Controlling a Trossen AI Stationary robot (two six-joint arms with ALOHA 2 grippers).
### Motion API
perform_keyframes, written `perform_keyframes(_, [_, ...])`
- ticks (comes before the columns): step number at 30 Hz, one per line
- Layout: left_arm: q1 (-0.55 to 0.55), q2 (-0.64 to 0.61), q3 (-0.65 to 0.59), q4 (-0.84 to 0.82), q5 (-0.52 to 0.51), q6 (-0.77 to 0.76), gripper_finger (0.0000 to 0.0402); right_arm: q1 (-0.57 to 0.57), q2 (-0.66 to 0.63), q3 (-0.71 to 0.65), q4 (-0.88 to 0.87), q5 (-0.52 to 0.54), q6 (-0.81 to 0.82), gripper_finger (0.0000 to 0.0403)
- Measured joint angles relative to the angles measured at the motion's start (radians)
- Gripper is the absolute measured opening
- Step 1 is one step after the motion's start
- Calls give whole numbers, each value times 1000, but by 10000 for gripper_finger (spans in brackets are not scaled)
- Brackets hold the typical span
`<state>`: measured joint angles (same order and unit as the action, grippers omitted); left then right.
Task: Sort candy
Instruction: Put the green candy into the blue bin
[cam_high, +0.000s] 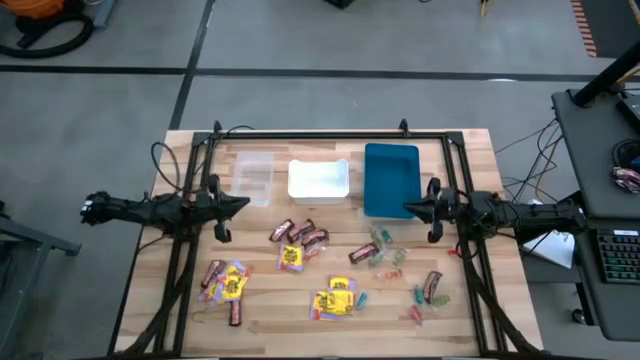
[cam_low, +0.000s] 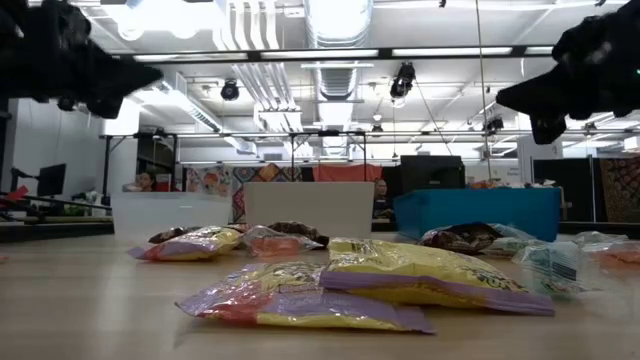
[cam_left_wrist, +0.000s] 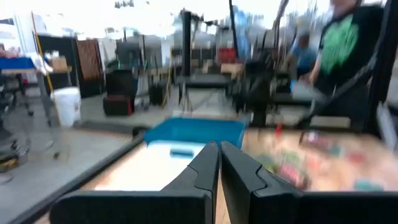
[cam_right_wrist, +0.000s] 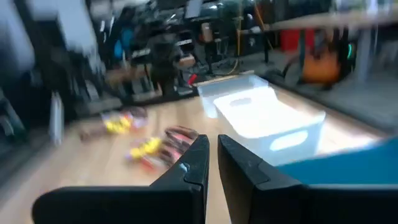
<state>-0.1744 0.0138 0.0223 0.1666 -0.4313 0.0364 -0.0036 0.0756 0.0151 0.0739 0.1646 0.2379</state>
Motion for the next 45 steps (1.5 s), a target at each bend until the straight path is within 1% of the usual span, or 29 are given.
perform_keyframes(1, [0, 0, 1, 39, 0, -39, 0, -2, 6, 0, 50, 42, 20, 29])
perform_keyframes(2, [0, 0, 1, 74, 0, -89, 0, -3, 6, 0, 77, 63, 37, 29])
perform_keyframes(4, [0, -1, 1, 153, -1, -191, 0, -2, 13, 0, 102, 64, 64, 29])
perform_keyframes(6, [0, -3, 1, 245, -1, -271, 0, -4, 22, 0, 118, 77, 142, 29])
perform_keyframes(8, [0, -4, 1, 312, -4, -280, 0, -5, 29, 1, 149, 103, 230, 29])
perform_keyframes(11, [0, -2, 2, 367, -32, -253, 0, -3, 41, 30, 102, 88, 355, 29])
perform_keyframes(14, [0, 6, 2, 350, -85, -189, 0, -3, 60, 81, -38, 18, 399, 29])
perform_keyframes(17, [0, 26, -2, 281, -103, -166, 0, -3, 97, 142, -263, -67, 410, 29])
perform_keyframes(19, [0, 52, -4, 277, -103, -236, 0, -3, 130, 202, -441, -115, 447, 29])
perform_keyframes(22, [-1, 89, -3, 258, -77, -413, 0, -3, 181, 300, -667, -120, 554, 29])
perform_keyframes(25, [-1, 138, -3, 249, -24, -577, 0, -3, 235, 404, -805, -124, 577, 29])
perform_keyframes(29, [-1, 210, -3, 247, 63, -659, 0, -3, 300, 528, -947, -141, 568, 29])
perform_keyframes(31, [-1, 250, -3, 248, 111, -664, 0, -3, 325, 569, -978, -140, 546, 29])
perform_keyframes(34, [-1, 320, -3, 315, 114, -644, 0, -3, 348, 609, -988, -140, 512, 29])
perform_keyframes(39, [-5, 461, -3, 564, 115, -574, 0, -3, 376, 638, -972, -139, 510, 29])
perform_keyframes(42, [-19, 566, -3, 689, 127, -509, 0, -3, 387, 642, -948, -139, 511, 29])
perform_keyframes(45, [-32, 687, -3, 837, 127, -495, 0, -3, 399, 645, -920, -138, 510, 29])
